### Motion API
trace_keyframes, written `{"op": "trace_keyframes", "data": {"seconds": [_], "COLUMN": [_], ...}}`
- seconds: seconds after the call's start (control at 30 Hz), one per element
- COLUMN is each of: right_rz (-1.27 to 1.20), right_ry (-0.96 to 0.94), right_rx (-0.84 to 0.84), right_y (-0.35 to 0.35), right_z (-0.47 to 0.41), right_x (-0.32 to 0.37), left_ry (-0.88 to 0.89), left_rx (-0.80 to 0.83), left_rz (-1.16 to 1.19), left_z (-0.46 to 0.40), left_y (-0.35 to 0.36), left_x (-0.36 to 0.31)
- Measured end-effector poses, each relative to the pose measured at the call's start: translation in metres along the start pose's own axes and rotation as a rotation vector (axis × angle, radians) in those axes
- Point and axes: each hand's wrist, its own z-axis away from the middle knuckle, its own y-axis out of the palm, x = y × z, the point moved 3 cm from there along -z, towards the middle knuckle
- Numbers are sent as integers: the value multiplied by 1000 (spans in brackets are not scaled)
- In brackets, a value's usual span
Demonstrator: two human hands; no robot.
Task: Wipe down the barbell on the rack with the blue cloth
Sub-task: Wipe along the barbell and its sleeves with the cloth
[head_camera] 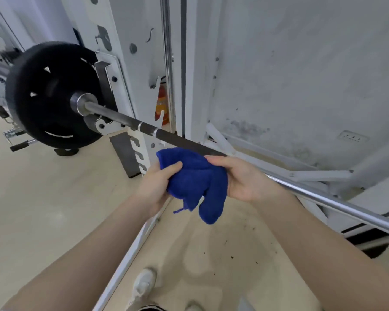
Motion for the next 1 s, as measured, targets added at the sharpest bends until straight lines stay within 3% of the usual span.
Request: {"op": "trace_keyframes", "data": {"seconds": [0.07, 0.17, 0.23, 0.43, 0.47, 0.6, 0.67, 0.73, 0.8, 0.9, 1.0], "right_rz": [-45, -100, 195, 993, 1121, 1527, 1694, 1769, 1838, 2003, 2014], "right_ry": [-131, -453, -654, -1111, -1085, -502, -485, -591, -614, -430, -368], "right_rx": [-100, -506, -774, -1093, -1060, -730, -648, -586, -588, -767, -810], "right_y": [9, 29, 52, 135, 142, 145, 141, 137, 132, 133, 138], "right_z": [-13, -23, -26, -73, -90, -171, -190, -199, -207, -227, -237], "right_x": [3, 12, 20, 27, 29, 19, 11, 8, 10, 19, 23], "left_ry": [-7, 81, 183, 646, 664, 621, 658, 745, 788, 801, 858], "left_rx": [45, 127, 125, 154, 177, 258, 281, 249, 230, 263, 259], "left_rz": [-135, -532, -725, -1365, -1475, -1909, -1961, -1931, -1865, -1805, -1770], "left_z": [-22, -54, -73, -133, -141, -173, -182, -189, -193, -198, -196], "left_y": [-16, -38, -59, -121, -128, -150, -154, -155, -156, -156, -159], "left_x": [-14, -38, -57, -112, -117, -121, -117, -118, -119, -119, -121]}}
